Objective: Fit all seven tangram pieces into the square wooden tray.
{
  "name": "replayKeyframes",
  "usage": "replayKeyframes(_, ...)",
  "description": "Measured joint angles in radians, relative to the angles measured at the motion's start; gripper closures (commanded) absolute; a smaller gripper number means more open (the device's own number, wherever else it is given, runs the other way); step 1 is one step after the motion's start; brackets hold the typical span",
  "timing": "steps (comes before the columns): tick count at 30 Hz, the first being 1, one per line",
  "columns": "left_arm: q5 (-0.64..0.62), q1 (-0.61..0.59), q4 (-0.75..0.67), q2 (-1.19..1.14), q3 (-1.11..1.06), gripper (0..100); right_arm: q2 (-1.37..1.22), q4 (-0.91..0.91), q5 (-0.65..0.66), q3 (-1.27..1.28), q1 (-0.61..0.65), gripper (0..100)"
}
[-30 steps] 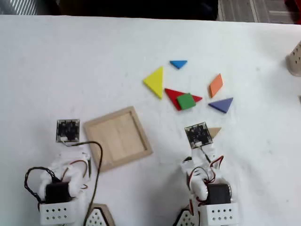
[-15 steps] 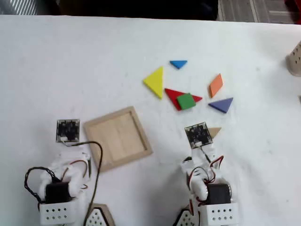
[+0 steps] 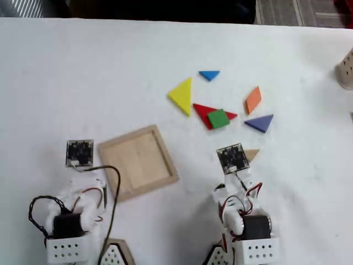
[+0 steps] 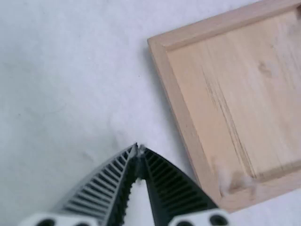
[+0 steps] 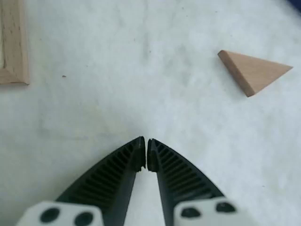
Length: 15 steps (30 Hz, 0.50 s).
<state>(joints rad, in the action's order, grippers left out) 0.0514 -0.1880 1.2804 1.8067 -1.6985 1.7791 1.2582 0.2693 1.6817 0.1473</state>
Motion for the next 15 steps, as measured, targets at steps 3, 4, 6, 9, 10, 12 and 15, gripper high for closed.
replayKeyframes(3,0.000,0.000,0.000,0.000,0.000,98,0.000,0.000,0.000,0.000,0.000,97.8)
replayKeyframes(4,0.000,0.000,0.000,0.000,0.000,98,0.000,0.000,0.000,0.000,0.000,97.8)
replayKeyframes(6,0.000,0.000,0.000,0.000,0.000,98,0.000,0.000,0.000,0.000,0.000,97.7)
replayKeyframes(9,0.000,0.000,0.000,0.000,0.000,98,0.000,0.000,0.000,0.000,0.000,97.4)
replayKeyframes(10,0.000,0.000,0.000,0.000,0.000,98,0.000,0.000,0.000,0.000,0.000,97.4)
replayKeyframes(12,0.000,0.000,0.000,0.000,0.000,98,0.000,0.000,0.000,0.000,0.000,97.4)
replayKeyframes(15,0.000,0.000,0.000,0.000,0.000,98,0.000,-0.014,0.000,0.000,0.000,97.4)
